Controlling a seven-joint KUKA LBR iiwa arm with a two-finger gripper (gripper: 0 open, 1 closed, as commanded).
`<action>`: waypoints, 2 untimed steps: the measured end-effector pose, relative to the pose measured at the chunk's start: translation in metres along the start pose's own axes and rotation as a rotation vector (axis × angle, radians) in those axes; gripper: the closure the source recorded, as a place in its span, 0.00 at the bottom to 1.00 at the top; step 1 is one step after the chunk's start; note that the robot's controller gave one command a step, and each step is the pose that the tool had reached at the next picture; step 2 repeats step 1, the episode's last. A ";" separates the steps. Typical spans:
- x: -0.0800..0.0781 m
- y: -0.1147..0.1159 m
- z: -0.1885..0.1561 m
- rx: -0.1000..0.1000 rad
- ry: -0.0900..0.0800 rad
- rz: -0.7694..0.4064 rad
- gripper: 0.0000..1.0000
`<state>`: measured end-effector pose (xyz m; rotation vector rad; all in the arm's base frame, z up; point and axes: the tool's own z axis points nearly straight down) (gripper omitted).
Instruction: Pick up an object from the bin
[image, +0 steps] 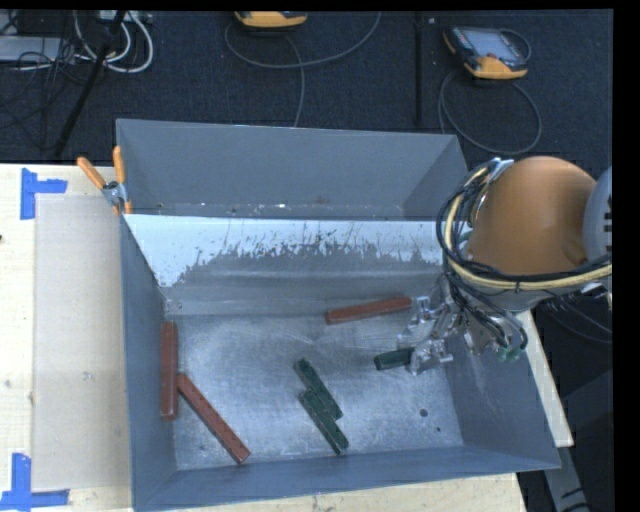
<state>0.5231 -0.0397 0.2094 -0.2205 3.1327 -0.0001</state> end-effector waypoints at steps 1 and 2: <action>0.000 0.000 0.000 0.000 0.001 0.000 1.00; 0.000 0.000 0.000 0.000 0.001 0.000 1.00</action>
Offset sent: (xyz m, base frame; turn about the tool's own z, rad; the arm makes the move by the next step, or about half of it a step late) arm 0.0140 -0.0318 0.0036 0.2929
